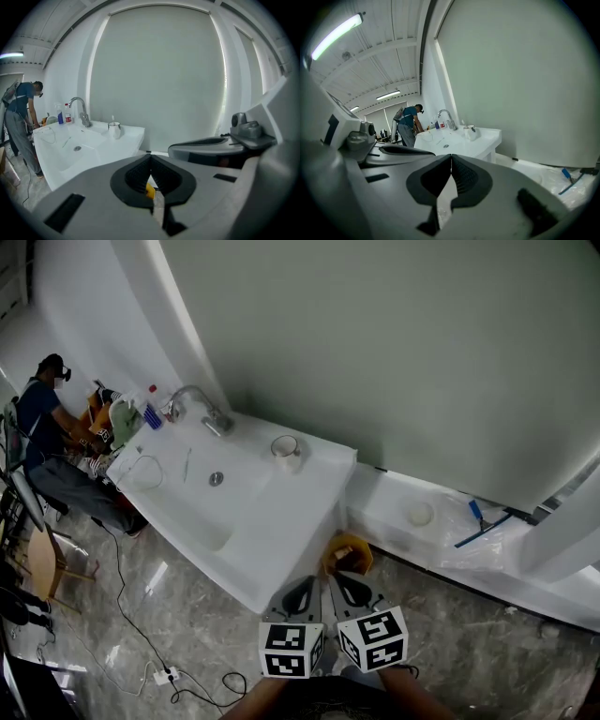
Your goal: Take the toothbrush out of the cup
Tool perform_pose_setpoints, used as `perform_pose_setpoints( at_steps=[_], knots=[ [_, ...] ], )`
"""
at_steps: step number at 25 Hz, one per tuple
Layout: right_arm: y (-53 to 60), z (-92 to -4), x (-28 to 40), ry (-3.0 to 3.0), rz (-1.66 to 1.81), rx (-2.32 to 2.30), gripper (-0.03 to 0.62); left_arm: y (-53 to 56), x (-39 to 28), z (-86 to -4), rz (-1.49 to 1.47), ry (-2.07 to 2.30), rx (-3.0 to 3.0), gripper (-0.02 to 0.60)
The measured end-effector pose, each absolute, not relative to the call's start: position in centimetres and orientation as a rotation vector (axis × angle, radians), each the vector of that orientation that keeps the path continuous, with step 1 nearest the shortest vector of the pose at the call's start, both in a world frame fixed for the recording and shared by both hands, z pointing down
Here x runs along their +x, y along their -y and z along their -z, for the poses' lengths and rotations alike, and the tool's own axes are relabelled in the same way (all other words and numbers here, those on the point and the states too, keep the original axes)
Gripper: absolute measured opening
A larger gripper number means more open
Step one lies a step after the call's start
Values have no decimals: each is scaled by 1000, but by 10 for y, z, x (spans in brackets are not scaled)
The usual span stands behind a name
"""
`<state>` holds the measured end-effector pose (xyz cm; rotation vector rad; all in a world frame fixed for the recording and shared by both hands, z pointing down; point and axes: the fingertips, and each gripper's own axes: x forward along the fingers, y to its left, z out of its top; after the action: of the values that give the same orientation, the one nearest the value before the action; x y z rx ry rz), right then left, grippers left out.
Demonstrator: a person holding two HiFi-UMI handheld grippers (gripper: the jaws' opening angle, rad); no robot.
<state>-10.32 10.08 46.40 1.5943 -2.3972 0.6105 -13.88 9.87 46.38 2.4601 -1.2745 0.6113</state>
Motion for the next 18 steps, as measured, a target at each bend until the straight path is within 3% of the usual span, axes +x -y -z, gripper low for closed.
perform_pose_setpoints(
  at_steps=[18],
  knots=[
    [-3, -468, -156, 2346, -566, 1568, 11, 0, -183, -468, -531, 1233, 2450, 9]
  ],
)
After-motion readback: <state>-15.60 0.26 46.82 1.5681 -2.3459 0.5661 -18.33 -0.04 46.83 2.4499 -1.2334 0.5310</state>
